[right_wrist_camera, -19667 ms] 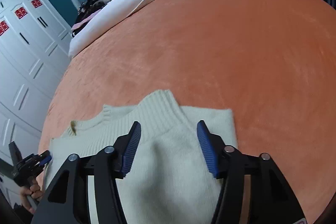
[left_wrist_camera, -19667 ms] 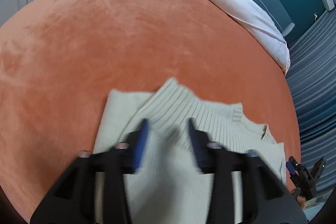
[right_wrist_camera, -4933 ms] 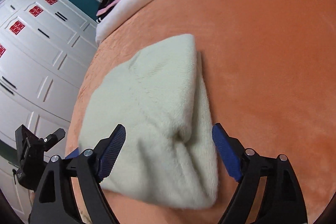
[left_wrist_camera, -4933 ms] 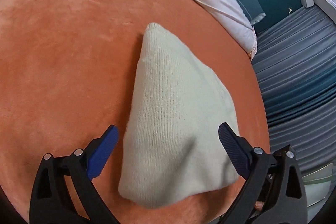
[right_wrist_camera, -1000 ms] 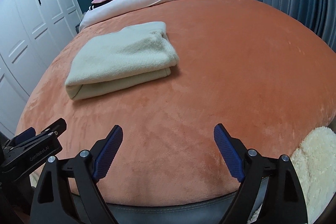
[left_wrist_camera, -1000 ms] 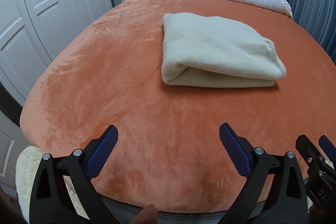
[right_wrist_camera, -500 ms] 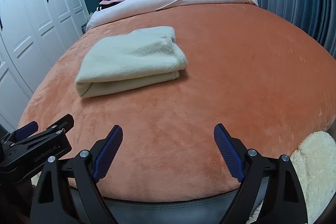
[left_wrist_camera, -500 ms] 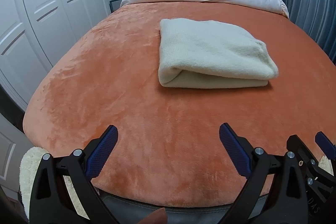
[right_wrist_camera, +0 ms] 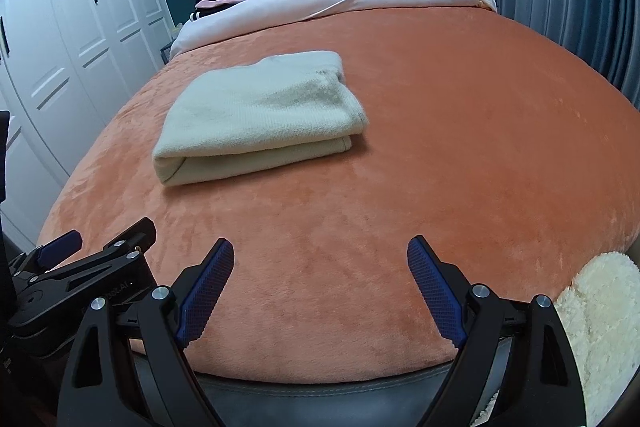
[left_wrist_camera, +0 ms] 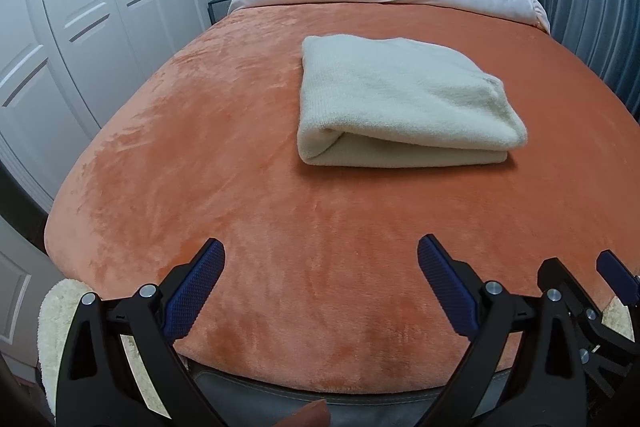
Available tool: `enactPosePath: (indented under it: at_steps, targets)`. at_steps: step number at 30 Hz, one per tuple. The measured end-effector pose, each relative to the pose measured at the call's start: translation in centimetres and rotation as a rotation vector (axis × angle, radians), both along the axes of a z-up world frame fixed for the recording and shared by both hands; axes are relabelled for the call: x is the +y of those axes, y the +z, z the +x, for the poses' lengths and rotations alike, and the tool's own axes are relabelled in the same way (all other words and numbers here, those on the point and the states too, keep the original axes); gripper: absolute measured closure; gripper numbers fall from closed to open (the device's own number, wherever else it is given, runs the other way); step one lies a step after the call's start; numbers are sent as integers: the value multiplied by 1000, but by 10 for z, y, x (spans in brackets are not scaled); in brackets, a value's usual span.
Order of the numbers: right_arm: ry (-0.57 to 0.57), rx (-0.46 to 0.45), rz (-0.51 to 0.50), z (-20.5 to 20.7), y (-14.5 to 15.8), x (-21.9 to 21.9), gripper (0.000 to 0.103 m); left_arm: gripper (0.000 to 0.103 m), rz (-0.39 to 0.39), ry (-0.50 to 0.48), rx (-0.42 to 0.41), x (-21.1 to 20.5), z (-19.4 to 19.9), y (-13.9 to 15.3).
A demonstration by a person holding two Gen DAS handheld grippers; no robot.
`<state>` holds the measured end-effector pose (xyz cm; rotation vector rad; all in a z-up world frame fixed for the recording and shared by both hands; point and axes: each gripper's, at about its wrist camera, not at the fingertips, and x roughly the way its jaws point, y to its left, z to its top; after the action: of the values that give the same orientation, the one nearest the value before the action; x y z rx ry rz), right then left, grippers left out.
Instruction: Fold small clothes
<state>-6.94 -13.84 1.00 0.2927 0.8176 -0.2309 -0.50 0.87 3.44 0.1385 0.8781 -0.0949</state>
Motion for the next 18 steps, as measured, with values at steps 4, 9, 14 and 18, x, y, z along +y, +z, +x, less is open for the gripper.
enactPosePath:
  at_steps: [4, 9, 14, 18]
  targets:
    - [-2, 2, 0, 0, 0, 1, 17, 8, -2, 2, 6, 0, 1, -1]
    - [2, 8, 3, 0, -1, 3, 17, 8, -3, 9, 16, 2, 1, -3]
    - [-2, 11, 4, 0, -1, 7, 17, 8, 0, 10, 15, 2, 1, -3]
    - [-2, 12, 4, 0, -2, 6, 17, 8, 2, 9, 15, 2, 1, -3]
